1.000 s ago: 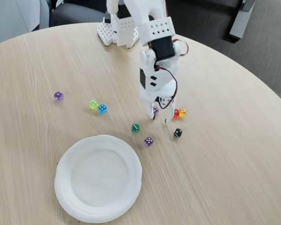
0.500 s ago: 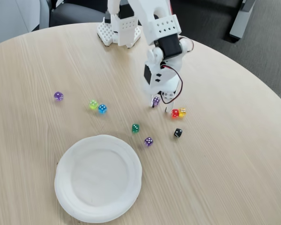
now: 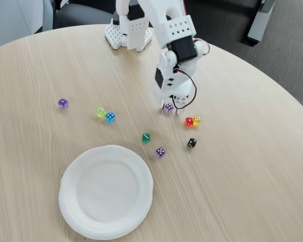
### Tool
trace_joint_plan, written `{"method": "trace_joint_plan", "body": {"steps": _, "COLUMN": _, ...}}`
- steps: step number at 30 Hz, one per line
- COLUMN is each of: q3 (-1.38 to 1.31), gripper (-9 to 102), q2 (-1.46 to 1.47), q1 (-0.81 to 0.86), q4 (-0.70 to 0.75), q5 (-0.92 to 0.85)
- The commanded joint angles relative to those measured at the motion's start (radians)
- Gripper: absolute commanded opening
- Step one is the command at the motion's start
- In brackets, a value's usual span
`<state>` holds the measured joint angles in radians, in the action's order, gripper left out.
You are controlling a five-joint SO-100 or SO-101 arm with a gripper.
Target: Pick a purple dice and put it in the plate.
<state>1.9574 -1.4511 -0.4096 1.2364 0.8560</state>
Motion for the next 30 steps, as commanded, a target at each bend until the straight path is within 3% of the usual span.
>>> {"method": "trace_joint_plan", "body": {"steps": 1, "q3": 0.005, "gripper": 12, "q2": -0.017, "q1": 0.002, "q4": 0.012, "q5": 0.003}}
{"method": "trace_joint_plan", "body": {"steps": 12, "q3": -0.005, "gripper": 0, "q2": -0.017, "q1": 0.002, "q4": 0.012, "q5": 0.029}}
{"method": "trace_joint_plan", "body": {"steps": 18, "q3": -0.011, "gripper": 0, "q2": -0.025, "q1": 0.011, "q4": 0.002, "q5": 0.072}}
{"method": "trace_joint_plan", "body": {"steps": 30, "q3": -0.077, "gripper": 0, "q2": -0.229, "q1": 0.215, "q4": -0.009, "q5": 0.041}}
